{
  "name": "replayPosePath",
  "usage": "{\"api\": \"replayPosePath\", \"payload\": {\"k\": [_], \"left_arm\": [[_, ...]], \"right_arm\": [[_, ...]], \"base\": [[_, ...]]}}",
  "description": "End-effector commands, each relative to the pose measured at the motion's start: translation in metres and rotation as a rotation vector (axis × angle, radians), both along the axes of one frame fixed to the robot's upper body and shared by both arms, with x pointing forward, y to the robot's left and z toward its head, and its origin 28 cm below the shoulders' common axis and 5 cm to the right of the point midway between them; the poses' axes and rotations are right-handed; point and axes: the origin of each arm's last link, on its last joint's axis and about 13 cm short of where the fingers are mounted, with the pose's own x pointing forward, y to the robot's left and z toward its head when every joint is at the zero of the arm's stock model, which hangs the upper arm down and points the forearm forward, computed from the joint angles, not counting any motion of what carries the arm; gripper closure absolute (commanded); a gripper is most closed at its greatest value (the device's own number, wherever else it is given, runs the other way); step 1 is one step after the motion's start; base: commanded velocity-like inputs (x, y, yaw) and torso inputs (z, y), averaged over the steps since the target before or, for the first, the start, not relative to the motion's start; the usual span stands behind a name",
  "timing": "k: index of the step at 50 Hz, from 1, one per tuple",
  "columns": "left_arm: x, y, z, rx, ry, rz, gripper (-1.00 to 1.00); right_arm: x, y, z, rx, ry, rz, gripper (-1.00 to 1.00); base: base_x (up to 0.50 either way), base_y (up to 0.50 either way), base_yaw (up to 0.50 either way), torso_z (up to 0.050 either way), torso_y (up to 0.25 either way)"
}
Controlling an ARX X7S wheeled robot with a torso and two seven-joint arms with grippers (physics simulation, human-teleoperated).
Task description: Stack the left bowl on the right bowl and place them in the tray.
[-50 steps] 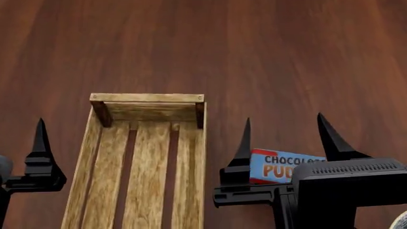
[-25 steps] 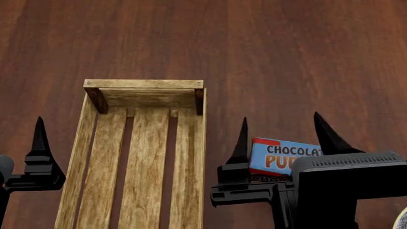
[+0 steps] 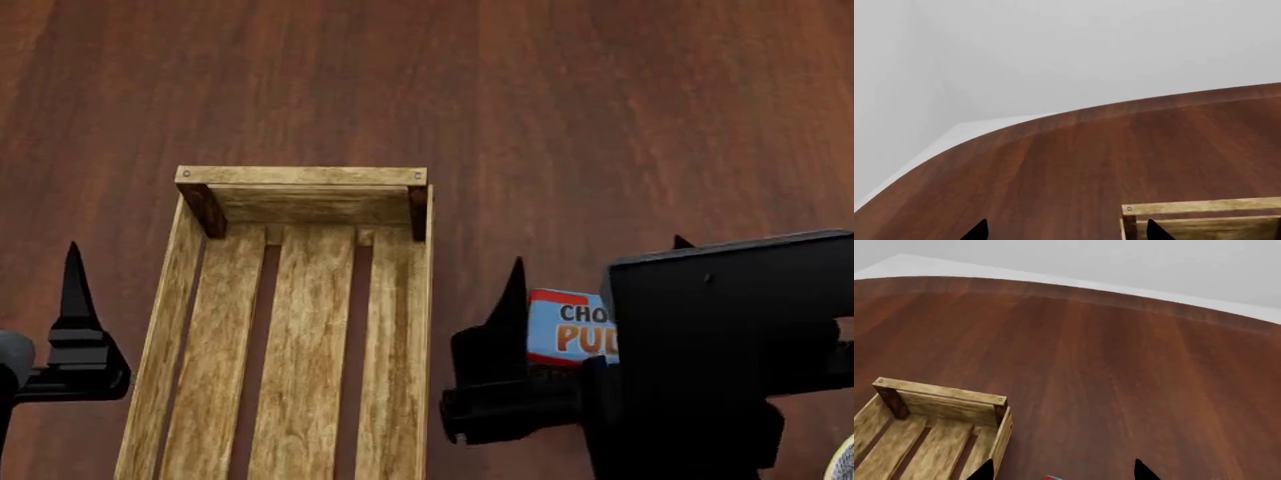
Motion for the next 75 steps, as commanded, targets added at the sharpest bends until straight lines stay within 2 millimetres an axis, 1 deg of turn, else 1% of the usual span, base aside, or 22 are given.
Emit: {"api": "replayPosePath", "payload": {"k": [1,5,12,24,27,36,50,57,66,75], "left_arm": [[0.0,0.0,0.001,0.015,-0.009,0.012,-1.0],[0.0,0.0,0.002,0.017,-0.012,0.015,-1.0],[0.0,0.0,0.002,0.021,-0.016,0.015,-1.0],[-0.001,0.0,0.003,0.013,-0.016,0.01,-1.0],[-0.001,0.001,0.003,0.013,-0.016,0.009,-1.0],[-0.001,0.001,0.004,0.015,-0.019,0.006,-1.0],[-0.004,0.001,0.005,0.02,-0.024,0.003,-1.0],[-0.004,0.001,0.004,0.024,-0.025,0.003,-1.0],[-0.004,0.001,0.004,0.024,-0.023,0.003,-1.0],[-0.004,0.0,0.003,0.026,-0.019,-0.003,-1.0]], "right_arm": [[-0.027,-0.01,0.023,-0.091,0.08,-0.018,-1.0],[-0.034,-0.01,0.029,-0.107,0.11,-0.01,-1.0],[-0.044,-0.01,0.031,-0.136,0.146,0.012,-1.0],[-0.061,-0.013,0.038,-0.239,0.212,0.05,-1.0],[-0.063,-0.014,0.038,-0.281,0.22,0.052,-1.0],[-0.071,-0.019,0.042,-0.313,0.261,0.058,-1.0],[-0.079,-0.021,0.033,-0.325,0.323,0.126,-1.0],[-0.082,-0.021,0.023,-0.316,0.357,0.167,-1.0],[-0.08,-0.024,0.006,-0.282,0.394,0.195,-1.0],[-0.08,-0.027,-0.005,-0.265,0.422,0.209,-1.0]], "base": [[0.0,0.0,0.0,0.0,0.0],[0.0,0.0,0.0,0.0,0.0],[0.0,0.0,0.0,0.0,0.0],[0.0,0.0,0.0,0.0,0.0],[0.0,0.0,0.0,0.0,0.0],[0.0,0.0,0.0,0.0,0.0],[0.0,0.0,0.0,0.0,0.0],[0.0,0.0,0.0,0.0,0.0],[0.0,0.0,0.0,0.0,0.0],[0.0,0.0,0.0,0.0,0.0]]}}
